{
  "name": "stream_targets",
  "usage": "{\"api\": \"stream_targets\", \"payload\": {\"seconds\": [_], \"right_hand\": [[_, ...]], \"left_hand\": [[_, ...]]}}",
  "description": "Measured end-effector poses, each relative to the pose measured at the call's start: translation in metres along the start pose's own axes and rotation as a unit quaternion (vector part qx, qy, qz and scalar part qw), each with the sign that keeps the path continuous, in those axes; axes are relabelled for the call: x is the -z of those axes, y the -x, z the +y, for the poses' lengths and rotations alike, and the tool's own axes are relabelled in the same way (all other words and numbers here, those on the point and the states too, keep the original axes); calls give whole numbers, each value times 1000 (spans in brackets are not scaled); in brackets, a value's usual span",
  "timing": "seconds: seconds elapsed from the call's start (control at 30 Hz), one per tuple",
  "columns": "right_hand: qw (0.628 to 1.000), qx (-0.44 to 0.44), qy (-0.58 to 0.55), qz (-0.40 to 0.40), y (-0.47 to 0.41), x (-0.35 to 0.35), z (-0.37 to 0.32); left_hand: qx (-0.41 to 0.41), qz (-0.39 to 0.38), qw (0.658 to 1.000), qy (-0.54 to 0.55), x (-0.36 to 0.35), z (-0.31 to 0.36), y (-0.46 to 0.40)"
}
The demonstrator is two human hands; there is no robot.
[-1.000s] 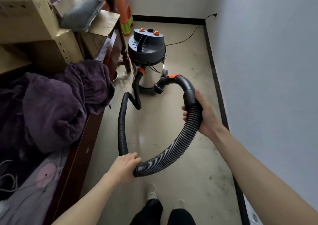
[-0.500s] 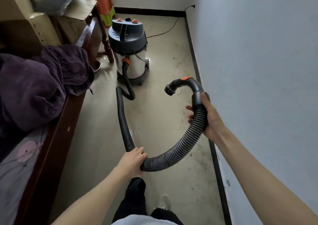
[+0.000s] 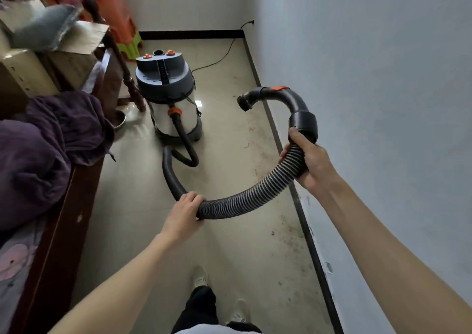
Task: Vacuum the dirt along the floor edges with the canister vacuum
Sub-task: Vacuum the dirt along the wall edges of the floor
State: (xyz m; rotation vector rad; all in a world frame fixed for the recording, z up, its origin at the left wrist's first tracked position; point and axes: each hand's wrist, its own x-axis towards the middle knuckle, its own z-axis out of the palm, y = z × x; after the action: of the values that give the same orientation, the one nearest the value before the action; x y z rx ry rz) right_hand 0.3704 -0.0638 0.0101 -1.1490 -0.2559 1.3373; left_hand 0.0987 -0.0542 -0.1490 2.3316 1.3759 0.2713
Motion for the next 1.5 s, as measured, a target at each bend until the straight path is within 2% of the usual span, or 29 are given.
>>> {"api": "stream_targets", "payload": {"seconds": [0.13,0.27,0.4,0.47,0.57,0.63,0.87,1.0,1.13,1.3,1.5], "right_hand": [[998,-12,-65,7,-11,-17,-9],[996,-21,-89,10,-21,-27,-11],[994,-68,-70,-38,-23,-28,10],[992,-89,-36,-79,-21,-26,24],[991,-98,2,-95,-24,-30,37],[992,-82,18,-92,-31,-37,38],[973,0,208,-102,-71,-54,40],[961,41,262,-73,-112,-62,49],[952,40,301,-37,-167,-76,53],[912,47,408,3,-241,-90,60],[880,46,468,62,-323,-93,66]], "left_hand": [[9,35,999,-4,35,-16,-9],[0,-26,998,-54,47,-21,-8],[37,-83,992,-83,36,-22,9],[53,-96,991,-83,25,-22,19],[58,-84,992,-76,14,-17,21],[47,-85,992,-81,10,-11,14],[3,-159,986,-52,3,-16,-25],[6,-157,986,-48,11,-47,-69],[33,-176,983,-48,20,-92,-120],[33,-201,976,-72,32,-144,-191],[36,-201,973,-105,31,-190,-282]]}}
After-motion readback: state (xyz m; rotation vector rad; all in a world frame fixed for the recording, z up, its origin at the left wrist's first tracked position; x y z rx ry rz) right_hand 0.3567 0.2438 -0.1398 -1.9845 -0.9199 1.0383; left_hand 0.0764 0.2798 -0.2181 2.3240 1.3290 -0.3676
